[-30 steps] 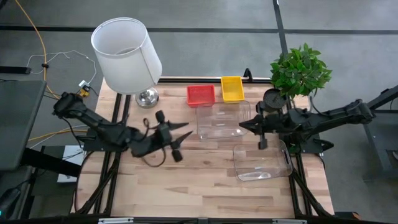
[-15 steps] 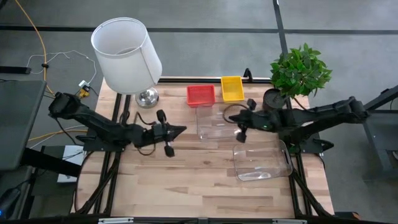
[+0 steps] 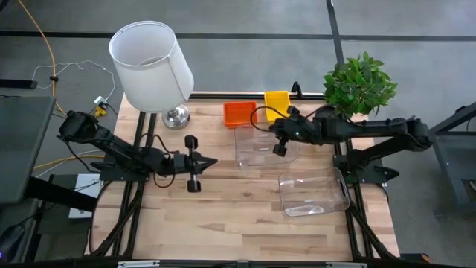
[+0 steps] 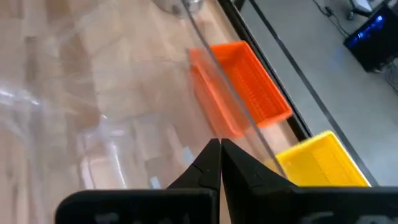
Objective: Stack baskets by color
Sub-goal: Stack the bottom left transparent bin on the top transparent bin
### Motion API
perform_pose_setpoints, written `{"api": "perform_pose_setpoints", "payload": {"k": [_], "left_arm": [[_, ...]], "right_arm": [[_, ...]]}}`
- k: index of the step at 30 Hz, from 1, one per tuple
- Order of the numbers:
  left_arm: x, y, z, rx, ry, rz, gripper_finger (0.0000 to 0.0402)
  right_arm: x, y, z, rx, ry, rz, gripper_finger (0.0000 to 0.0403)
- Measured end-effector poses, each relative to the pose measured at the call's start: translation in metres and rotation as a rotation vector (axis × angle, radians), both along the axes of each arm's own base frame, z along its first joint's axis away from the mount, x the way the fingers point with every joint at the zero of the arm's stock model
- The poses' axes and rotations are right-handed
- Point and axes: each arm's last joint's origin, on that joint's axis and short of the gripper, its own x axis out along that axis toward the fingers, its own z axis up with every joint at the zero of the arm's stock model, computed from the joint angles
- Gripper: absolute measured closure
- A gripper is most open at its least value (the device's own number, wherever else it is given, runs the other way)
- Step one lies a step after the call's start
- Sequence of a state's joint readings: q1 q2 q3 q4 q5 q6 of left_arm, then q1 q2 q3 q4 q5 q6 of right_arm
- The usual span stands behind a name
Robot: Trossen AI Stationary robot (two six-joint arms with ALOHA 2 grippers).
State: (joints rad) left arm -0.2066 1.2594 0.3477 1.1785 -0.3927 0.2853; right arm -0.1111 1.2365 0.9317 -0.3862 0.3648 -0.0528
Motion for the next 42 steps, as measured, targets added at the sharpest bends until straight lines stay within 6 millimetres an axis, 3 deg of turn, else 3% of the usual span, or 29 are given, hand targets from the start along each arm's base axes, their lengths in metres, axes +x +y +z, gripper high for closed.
{"api": "perform_pose_setpoints", "payload": {"k": [8, 13, 19, 22, 26, 31, 34, 36, 40, 42], "left_arm": [[-0.003, -0.005, 0.004, 0.077, -0.006, 0.018, 0.0401], [-0.003, -0.004, 0.004, 0.074, -0.004, 0.029, 0.0401], [-0.003, -0.003, 0.004, 0.074, 0.000, 0.042, 0.0401], [-0.003, -0.004, 0.004, 0.074, 0.003, 0.041, 0.0401], [-0.003, -0.003, 0.003, 0.063, 0.012, 0.053, 0.0401], [-0.003, -0.004, 0.002, 0.040, 0.012, 0.051, 0.0401], [-0.003, -0.004, 0.002, 0.037, 0.011, 0.050, 0.0401], [-0.003, -0.004, 0.002, 0.037, 0.011, 0.050, 0.0401], [-0.003, -0.004, 0.002, 0.037, 0.011, 0.050, 0.0401], [-0.003, -0.004, 0.002, 0.037, 0.011, 0.050, 0.0401]], "right_arm": [[0.006, -0.001, 0.009, -0.068, -0.092, 0.016, 0.0392], [0.008, -0.003, 0.009, -0.170, -0.053, 0.011, 0.0309], [0.022, -0.010, 0.008, -0.219, 0.127, 0.020, 0.0190], [0.034, -0.013, 0.006, -0.273, 0.266, -0.006, 0.0162], [0.048, -0.017, 0.003, -0.302, 0.366, 0.015, 0.0156], [0.054, -0.029, -0.005, -0.281, 0.456, 0.021, 0.0160], [0.054, -0.036, -0.008, -0.253, 0.472, 0.023, 0.0188], [0.053, -0.039, -0.009, -0.229, 0.471, 0.037, 0.0225], [0.049, -0.039, -0.006, -0.188, 0.462, 0.072, 0.0348], [0.048, -0.038, -0.002, -0.169, 0.434, 0.094, 0.0388]]}}
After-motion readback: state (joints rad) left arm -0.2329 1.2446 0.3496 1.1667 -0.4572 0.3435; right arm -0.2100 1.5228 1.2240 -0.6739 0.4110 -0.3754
